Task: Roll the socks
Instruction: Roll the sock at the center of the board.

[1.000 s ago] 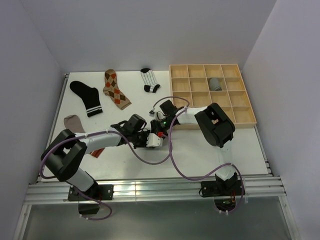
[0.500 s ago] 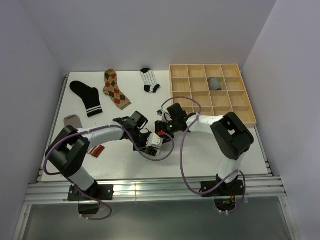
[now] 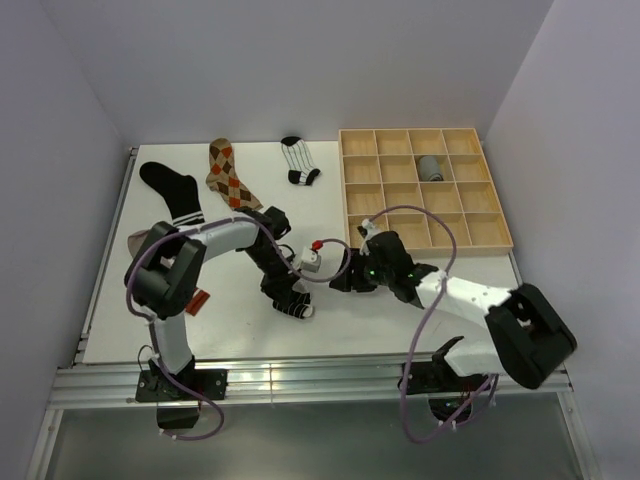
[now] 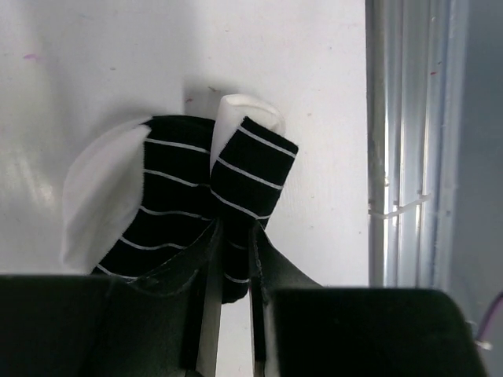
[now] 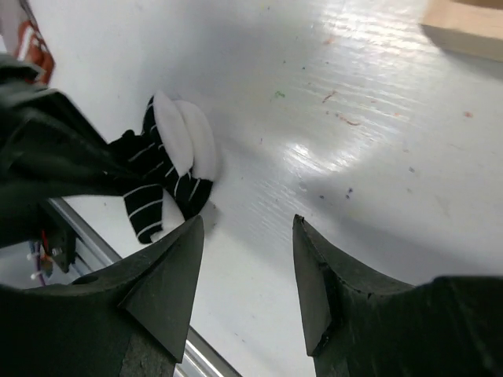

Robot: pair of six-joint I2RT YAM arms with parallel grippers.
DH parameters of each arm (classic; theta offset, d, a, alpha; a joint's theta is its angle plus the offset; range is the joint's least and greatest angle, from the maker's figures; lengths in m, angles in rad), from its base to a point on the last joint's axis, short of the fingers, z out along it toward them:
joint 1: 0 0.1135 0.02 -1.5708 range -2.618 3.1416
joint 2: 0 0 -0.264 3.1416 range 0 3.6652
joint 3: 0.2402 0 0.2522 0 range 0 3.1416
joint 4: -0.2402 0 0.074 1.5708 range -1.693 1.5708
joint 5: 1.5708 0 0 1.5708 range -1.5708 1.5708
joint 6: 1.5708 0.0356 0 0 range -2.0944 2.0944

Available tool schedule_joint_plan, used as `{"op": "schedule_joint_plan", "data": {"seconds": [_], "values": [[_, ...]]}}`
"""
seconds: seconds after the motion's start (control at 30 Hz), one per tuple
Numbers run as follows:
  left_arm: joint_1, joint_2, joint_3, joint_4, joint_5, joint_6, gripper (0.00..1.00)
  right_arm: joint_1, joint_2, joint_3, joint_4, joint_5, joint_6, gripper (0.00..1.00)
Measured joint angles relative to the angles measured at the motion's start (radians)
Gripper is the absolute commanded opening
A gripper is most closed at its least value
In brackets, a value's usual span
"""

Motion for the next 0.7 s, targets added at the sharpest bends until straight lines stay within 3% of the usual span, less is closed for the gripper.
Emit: {"op": "schedule_joint_plan", "data": {"seconds": [0.2, 0.37, 0.5, 0.7], "values": [[0.037, 0.167, 0.151, -0.154, 0.067, -0.002, 0.0, 0.079, -0.198, -0.112, 0.09, 0.123, -0.014, 0.57], [0.048, 0.257, 0.223, -0.238, 0.103, -0.027, 0.0, 0.291, -0.231, -0.119, 0.137, 0.243, -0.081, 0.57], [0.05, 0.291, 0.253, -0.268, 0.114, -0.055, 0.0, 0.405, -0.195, -0.114, 0.167, 0.31, -0.139, 0.57], [0.054, 0.322, 0.276, -0.289, 0.121, -0.098, 0.0, 0.516, 0.013, 0.001, 0.164, 0.42, -0.245, 0.58]]}}
